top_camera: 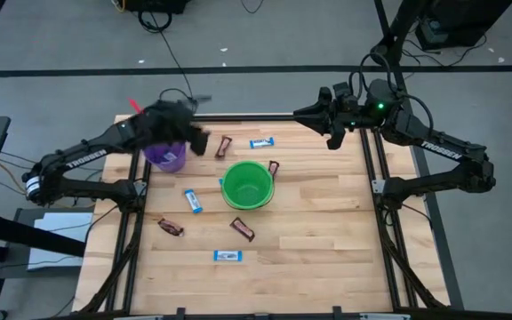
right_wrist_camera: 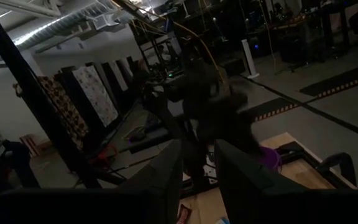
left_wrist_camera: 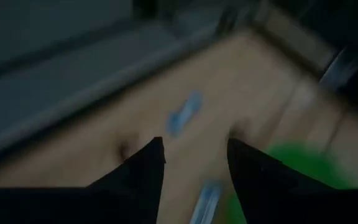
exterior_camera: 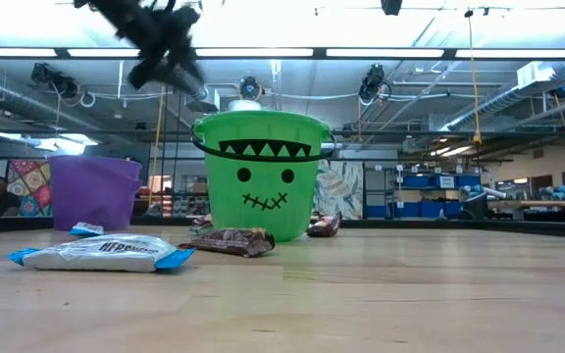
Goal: Sort candy by brand, put in halloween buckets
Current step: Put the black chocolate bar into the green bucket
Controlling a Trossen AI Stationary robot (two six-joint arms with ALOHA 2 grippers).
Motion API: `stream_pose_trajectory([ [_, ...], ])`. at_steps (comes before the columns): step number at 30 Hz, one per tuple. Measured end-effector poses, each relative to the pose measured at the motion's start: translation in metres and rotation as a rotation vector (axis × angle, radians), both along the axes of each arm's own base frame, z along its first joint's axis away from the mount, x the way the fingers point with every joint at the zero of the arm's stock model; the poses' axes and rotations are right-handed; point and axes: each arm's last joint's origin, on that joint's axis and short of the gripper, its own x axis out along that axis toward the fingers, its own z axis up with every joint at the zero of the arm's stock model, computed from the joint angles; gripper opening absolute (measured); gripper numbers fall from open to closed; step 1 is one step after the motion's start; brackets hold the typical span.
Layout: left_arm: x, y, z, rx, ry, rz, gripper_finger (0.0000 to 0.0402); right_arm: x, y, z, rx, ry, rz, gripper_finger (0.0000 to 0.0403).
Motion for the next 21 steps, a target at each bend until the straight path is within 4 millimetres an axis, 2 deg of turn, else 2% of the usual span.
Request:
stream_pose_trajectory([
  [5,0.004,0.002,0.056,0.167,-0.307,-0.008,0.0177,0.005,-0.006,-0.004,-0.03,0.018,0.025,0.0105],
  [8,0.001,0.0,0.085,0.232,-0.437,-0.027,0.0177,0.017,-0.016,-0.016,-0.016,0.064,0.09,0.0103],
  [11,-0.004,-0.004,0.106,0.269,-0.521,-0.066,0.0177,0.031,-0.027,-0.029,0.004,0.088,0.18,0.0101],
  [15,-0.007,-0.007,0.118,0.277,-0.548,-0.097,0.0177,0.052,-0.04,-0.034,0.019,0.128,0.31,0.0096],
  [21,-0.007,-0.008,0.116,0.256,-0.527,-0.102,0.0177,0.077,-0.055,-0.015,-0.114,0.23,0.407,0.0093],
])
